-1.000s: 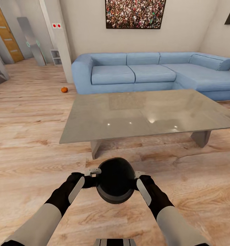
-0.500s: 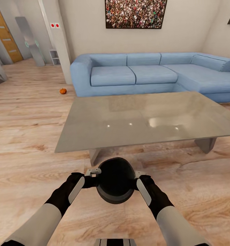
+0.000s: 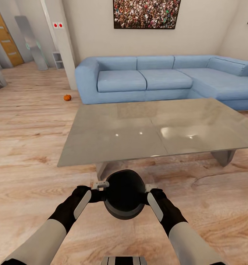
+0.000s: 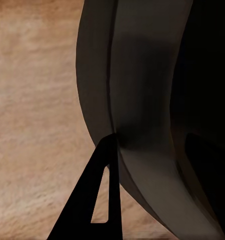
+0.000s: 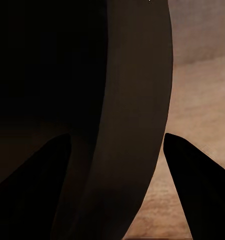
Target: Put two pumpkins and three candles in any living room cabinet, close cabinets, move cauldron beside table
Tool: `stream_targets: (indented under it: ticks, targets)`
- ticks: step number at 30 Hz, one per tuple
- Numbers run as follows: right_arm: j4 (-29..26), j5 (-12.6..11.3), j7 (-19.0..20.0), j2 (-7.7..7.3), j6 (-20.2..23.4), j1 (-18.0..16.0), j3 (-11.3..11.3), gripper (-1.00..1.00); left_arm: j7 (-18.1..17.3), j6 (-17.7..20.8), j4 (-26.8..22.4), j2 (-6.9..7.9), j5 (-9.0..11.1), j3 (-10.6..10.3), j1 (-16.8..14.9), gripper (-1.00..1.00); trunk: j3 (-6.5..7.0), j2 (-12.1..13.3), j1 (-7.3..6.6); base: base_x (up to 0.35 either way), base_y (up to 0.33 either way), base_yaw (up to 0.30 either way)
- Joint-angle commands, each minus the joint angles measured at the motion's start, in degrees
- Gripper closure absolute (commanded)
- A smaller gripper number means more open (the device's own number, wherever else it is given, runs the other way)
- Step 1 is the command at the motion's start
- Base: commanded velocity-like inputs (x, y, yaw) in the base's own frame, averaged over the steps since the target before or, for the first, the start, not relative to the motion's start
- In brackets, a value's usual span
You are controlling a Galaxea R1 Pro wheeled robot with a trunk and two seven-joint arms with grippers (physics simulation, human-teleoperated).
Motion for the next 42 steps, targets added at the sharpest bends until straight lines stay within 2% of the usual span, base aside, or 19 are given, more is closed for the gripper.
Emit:
stream_targets:
  ticks: [1,4,36,42]
  targets:
    - [-0.1,-1.6,1.4,-0.06,-0.4,-0.1,4.7,1.0,0.3,0.4,0.0,0.09,2.3,-0.7,0.0,1.0,-0.27,0.0,0.0,0.001,0.0,0.0]
    - [-0.1,-1.6,1.4,-0.06,-0.4,-0.1,4.7,1.0,0.3,0.4,0.0,0.09,2.3,-0.7,0.0,1.0,-0.93,-0.1,0.07,0.0,0.0,0.0]
    - [-0.1,-1.6,1.4,-0.06,-0.4,-0.1,4.7,1.0,0.3,0.4,-0.1,0.09,2.2,-0.7,0.0,1.0,-0.93,-0.1,0.07,0.039,0.0,0.0]
    - [-0.1,-1.6,1.4,-0.06,-0.4,-0.1,4.7,1.0,0.3,0.4,0.0,0.09,2.2,-0.8,0.0,1.0,-2.26,-0.2,0.23,0.0,0.0,0.0]
